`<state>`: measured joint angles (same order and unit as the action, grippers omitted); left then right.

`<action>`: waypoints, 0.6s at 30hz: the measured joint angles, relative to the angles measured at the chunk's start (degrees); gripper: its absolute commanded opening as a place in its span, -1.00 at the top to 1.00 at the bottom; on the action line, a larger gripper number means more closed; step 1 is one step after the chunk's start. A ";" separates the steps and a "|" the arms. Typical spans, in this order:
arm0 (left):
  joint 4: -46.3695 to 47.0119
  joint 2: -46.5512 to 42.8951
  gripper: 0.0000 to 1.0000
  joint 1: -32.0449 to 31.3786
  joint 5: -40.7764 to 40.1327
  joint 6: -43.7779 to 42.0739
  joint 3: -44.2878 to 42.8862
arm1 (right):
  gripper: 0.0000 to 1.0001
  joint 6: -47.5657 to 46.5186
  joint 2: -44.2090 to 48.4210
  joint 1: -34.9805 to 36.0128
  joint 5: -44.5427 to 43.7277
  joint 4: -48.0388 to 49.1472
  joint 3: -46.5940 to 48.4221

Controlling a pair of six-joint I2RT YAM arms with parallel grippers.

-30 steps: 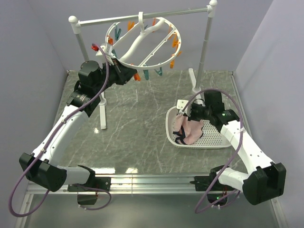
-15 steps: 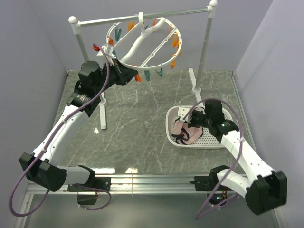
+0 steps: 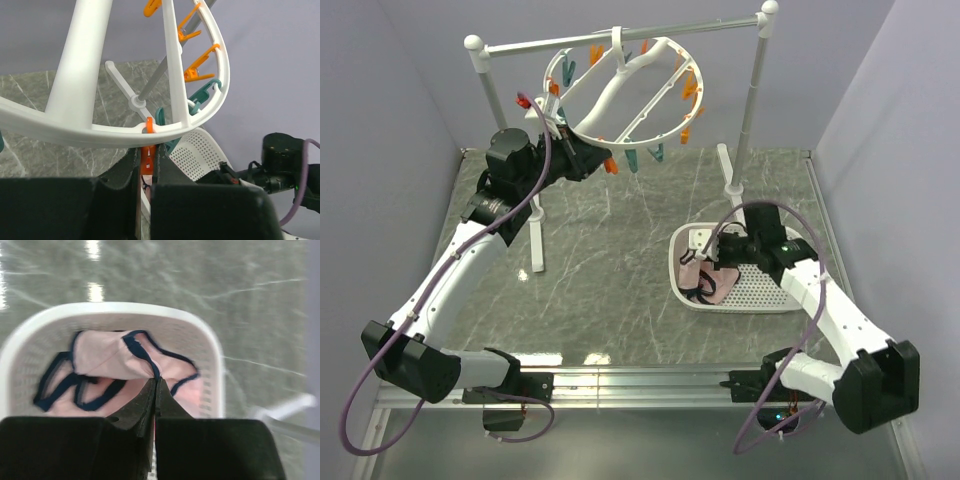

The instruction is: Clip the underwear to the hanger

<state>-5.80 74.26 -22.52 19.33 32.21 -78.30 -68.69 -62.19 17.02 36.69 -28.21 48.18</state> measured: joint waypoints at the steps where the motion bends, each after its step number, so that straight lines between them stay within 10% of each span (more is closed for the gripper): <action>1: 0.00 0.00 0.99 0.04 0.07 0.00 0.00 | 1.00 -0.48 -1.42 0.24 0.57 -2.21 0.96; 6: 0.02 0.04 0.99 0.07 0.33 0.07 0.02 | 0.89 -0.20 -6.64 2.75 3.56 -7.15 2.91; 11: 0.26 0.42 0.99 0.07 0.35 0.13 0.02 | -0.27 3.52 -9.05 4.79 3.87 -5.60 2.91; 18: 0.37 0.70 0.99 0.07 0.37 0.17 0.02 | -0.19 15.78 -7.56 3.41 -0.02 -0.90 2.95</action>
<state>-5.43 74.96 -22.46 19.70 32.38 -78.28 -52.90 -69.76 20.43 36.67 -29.10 51.13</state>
